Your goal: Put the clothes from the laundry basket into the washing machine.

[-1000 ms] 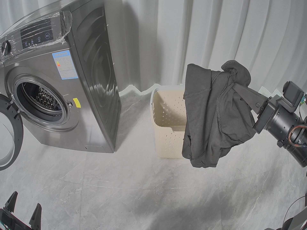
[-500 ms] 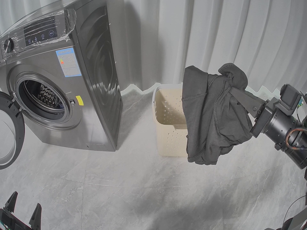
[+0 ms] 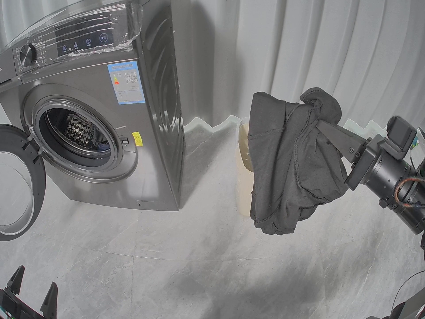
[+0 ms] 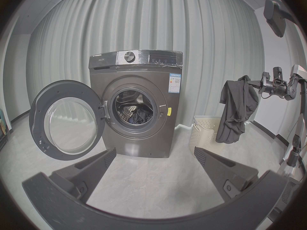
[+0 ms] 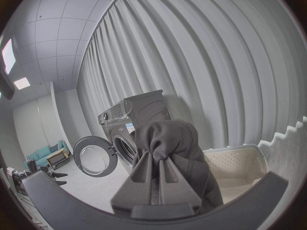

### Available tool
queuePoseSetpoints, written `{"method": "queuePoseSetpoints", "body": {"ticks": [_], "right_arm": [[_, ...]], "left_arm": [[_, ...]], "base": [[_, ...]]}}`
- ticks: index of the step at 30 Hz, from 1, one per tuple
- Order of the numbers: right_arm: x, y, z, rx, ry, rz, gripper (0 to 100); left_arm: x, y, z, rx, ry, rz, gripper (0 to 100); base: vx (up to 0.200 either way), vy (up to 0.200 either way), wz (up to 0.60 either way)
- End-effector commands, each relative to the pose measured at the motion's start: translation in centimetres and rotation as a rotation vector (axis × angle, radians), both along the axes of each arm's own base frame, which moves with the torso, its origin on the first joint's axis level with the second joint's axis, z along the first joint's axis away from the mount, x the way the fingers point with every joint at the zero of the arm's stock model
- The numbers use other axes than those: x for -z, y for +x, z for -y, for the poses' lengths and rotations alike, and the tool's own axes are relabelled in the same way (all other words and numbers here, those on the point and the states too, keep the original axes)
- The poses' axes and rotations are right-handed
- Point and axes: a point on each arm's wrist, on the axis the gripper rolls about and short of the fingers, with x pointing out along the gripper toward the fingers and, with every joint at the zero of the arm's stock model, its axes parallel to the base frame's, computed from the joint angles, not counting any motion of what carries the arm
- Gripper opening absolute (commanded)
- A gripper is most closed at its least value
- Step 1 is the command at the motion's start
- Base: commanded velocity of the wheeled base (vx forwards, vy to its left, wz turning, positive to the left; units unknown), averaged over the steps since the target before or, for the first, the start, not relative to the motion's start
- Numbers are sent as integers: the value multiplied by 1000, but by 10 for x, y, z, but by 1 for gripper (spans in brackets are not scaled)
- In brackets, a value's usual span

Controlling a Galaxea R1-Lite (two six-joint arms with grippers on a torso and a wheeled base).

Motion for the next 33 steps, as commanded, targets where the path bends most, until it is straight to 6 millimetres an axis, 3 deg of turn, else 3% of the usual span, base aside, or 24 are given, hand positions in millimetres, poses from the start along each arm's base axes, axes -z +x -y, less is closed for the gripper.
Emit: {"method": "queuePoseSetpoints", "body": {"ticks": [1, 24, 33], "right_arm": [[1, 0, -1, -2, -2, -1, 0], [1, -1, -1, -6, -4, -3, 0], [2, 0, -1, -7, -4, -8, 0]], "left_arm": [[4, 0, 0, 1, 0, 1, 100], [4, 0, 0, 1, 1, 1, 100], [4, 0, 0, 1, 1, 1, 100]], "base": [[0, 200, 0], [0, 200, 0], [0, 0, 0]]}}
